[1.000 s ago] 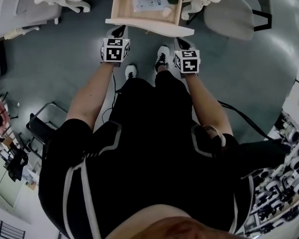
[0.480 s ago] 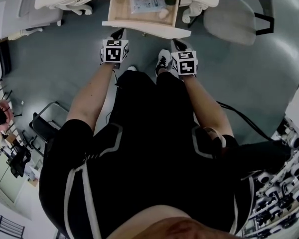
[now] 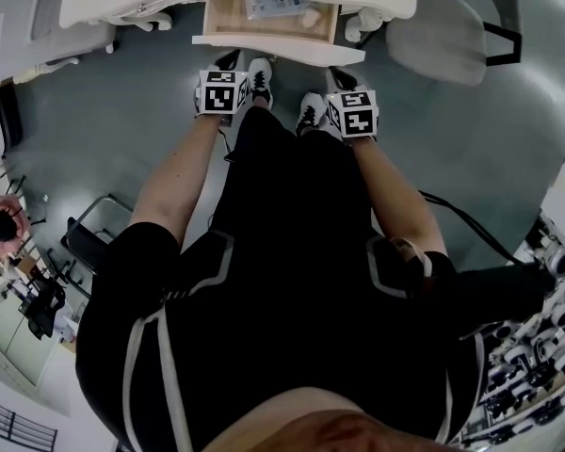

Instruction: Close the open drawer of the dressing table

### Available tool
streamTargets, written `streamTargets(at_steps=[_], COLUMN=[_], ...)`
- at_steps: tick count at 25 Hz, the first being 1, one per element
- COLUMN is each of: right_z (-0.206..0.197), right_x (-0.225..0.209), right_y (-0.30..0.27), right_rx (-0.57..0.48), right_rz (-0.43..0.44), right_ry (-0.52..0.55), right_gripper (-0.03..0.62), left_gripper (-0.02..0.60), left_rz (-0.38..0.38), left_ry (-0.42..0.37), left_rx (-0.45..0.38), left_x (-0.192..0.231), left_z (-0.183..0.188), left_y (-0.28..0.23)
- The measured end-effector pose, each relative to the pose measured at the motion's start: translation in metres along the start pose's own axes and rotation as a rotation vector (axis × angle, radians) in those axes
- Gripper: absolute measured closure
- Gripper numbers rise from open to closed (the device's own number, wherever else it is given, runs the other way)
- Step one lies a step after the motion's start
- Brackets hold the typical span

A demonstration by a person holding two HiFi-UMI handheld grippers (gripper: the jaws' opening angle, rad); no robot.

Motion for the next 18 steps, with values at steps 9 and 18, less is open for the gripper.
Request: streamTargets(at_steps=[9, 18], right_z=[0.026, 0.055], right_x=[-0.009, -0.014], right_y=[-0.014, -0.029], right_rx=[-0.025, -0.042], right_rz=[-0.066, -0.123], right_ry=[-0.088, -0.091], right_gripper=[0.589, 0.589], left_gripper=[0.577, 0.577], left_rz=[-0.049, -0.1], left_ry=[-0.018, -0.018], left_rx=[-0.034, -0.088], left_x=[0.017, 0.033], left_z=[0.025, 0.047], left_y=[-0.024, -0.042])
Point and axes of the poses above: the fingertips, and each gripper's own axes: y backward along the fingers, x to its left, z out of its top, the point moved 2 cm from there along y, backward along the fingers, and after that the axes turned 15 degrees about -y, right-handed, at the moved point
